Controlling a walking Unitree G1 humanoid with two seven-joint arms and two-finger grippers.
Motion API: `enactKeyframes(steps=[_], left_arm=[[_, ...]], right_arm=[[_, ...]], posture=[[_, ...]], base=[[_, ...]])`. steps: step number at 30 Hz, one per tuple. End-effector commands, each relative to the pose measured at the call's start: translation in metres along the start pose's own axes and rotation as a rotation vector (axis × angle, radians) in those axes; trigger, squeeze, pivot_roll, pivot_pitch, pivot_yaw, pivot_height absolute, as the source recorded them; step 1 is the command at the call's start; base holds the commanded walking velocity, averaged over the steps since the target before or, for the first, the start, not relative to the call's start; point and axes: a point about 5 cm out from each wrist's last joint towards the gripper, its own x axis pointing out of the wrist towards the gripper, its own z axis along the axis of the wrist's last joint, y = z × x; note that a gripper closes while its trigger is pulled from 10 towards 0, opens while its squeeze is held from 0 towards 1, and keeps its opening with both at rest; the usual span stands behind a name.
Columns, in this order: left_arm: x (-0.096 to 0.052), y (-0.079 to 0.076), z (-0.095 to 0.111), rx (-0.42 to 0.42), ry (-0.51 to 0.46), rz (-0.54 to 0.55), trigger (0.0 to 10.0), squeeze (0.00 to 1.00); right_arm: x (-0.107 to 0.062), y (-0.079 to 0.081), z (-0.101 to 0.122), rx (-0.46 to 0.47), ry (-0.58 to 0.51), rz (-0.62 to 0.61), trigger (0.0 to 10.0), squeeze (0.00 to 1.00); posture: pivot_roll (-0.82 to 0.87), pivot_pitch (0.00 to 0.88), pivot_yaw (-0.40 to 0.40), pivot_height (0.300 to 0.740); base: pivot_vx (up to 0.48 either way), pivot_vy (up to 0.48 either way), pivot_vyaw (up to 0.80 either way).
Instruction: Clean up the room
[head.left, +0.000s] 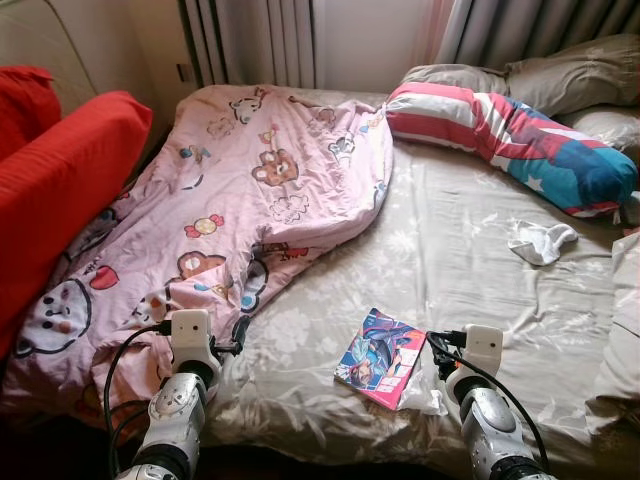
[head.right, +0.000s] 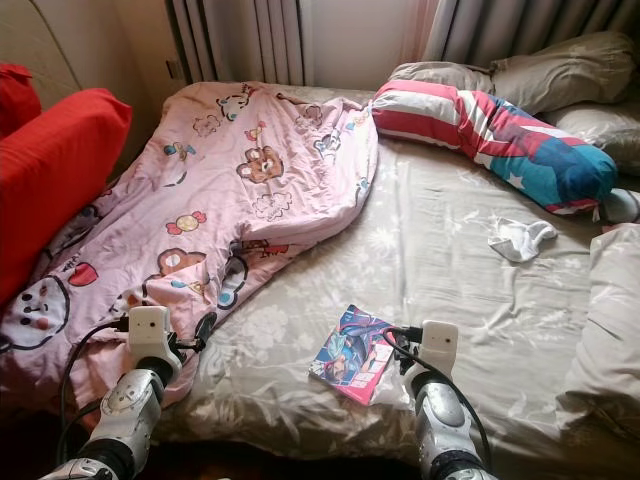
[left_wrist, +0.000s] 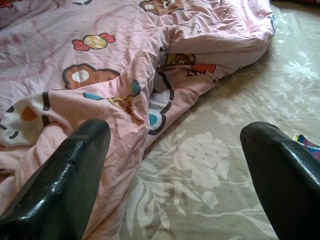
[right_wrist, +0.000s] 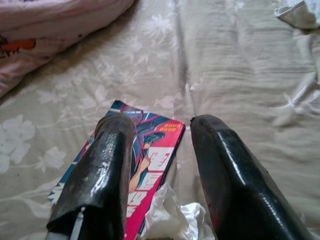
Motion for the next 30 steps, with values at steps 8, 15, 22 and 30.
enactKeyframes(steps=[8,15,22,30], left_arm=[[0.0006,-0.0022,0.0006,0.001,-0.001,-0.013,10.0,0.00],[0.0006,-0.0027,0.0002,0.001,0.002,-0.015,10.0,0.00],[0.0001,-0.0037,-0.0011,0.001,0.007,-0.021,10.0,0.00],[0.0001,-0.0040,-0.0012,0.000,0.007,-0.022,10.0,0.00]], right_arm=[[-0.0036,-0.0074,-0.0100,-0.009,0.062,-0.016,10.0,0.00],[-0.0039,-0.0058,-0.0125,-0.017,0.082,-0.014,10.0,0.00],[-0.0032,-0.0023,-0.0130,-0.013,0.090,-0.004,10.0,0.00],[-0.0032,-0.0023,-0.0112,-0.006,0.067,-0.003,10.0,0.00]], posture=[[0.13,0.109,-0.020,0.665],[0.13,0.110,-0.021,0.665],[0.13,0.110,-0.019,0.650],[0.13,0.110,-0.019,0.625]], base=[[0.000,0.000,0.00],[0.000,0.000,0.00],[0.000,0.000,0.00],[0.000,0.000,0.00]])
